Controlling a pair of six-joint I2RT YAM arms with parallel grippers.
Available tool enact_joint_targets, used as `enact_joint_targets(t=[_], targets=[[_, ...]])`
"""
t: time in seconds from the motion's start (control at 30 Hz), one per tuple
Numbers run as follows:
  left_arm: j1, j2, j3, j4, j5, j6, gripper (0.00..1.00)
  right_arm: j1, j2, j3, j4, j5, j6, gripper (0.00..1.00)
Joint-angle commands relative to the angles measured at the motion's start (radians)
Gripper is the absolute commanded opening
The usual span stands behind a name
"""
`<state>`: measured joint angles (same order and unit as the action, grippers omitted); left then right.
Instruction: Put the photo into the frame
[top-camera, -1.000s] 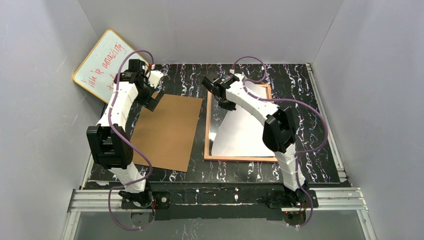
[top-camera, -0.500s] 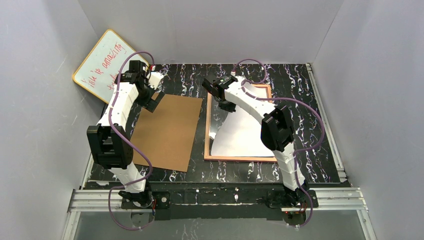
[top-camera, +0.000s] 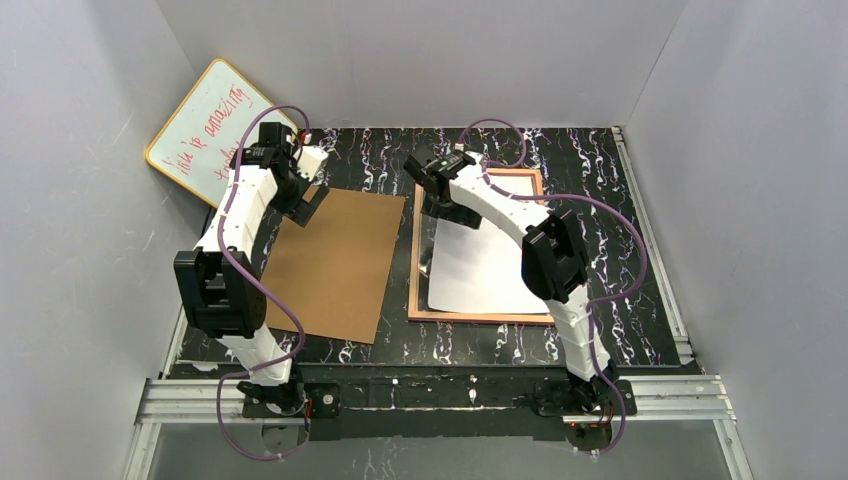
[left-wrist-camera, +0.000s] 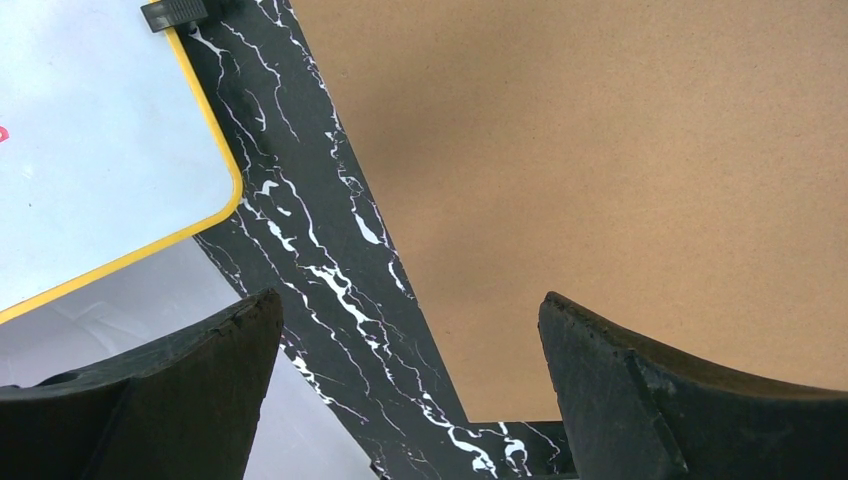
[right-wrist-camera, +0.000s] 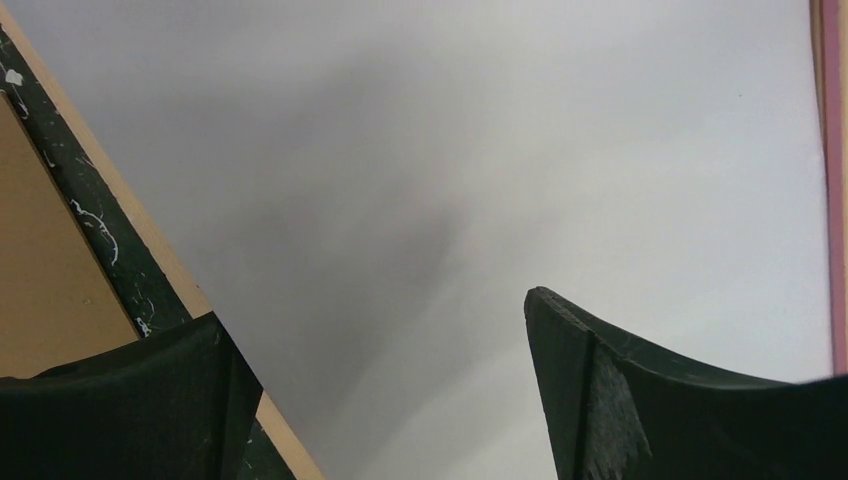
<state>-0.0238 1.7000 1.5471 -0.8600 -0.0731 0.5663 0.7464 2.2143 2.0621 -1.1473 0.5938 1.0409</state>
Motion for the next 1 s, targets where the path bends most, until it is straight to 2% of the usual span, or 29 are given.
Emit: enact_joint_targets(t=[0.0, 0.27, 0.53, 0.97], targets=[[0.001, -0.035, -0.006, -0.013, -0.019, 0.015, 0.98, -0.015, -0.065, -0.062, 0.09, -0.031, -0.031, 0.99], [0.001, -0.04, -0.017, -0.013, -0.029, 0.025, 0.98, -0.046, -0.137, -0.187, 0.228, -0.119, -0.05, 0.99], [0.001, -0.043, -0.021, -0.019, -0.032, 0.033, 0.98, -0.076, -0.279, -0.433, 0.571, -0.298, -0.113, 0.99], [0.001, -0.034, -0.008, -0.031, -0.031, 0.037, 0.98, -0.114, -0.303, -0.517, 0.657, -0.403, -0.122, 0.99]])
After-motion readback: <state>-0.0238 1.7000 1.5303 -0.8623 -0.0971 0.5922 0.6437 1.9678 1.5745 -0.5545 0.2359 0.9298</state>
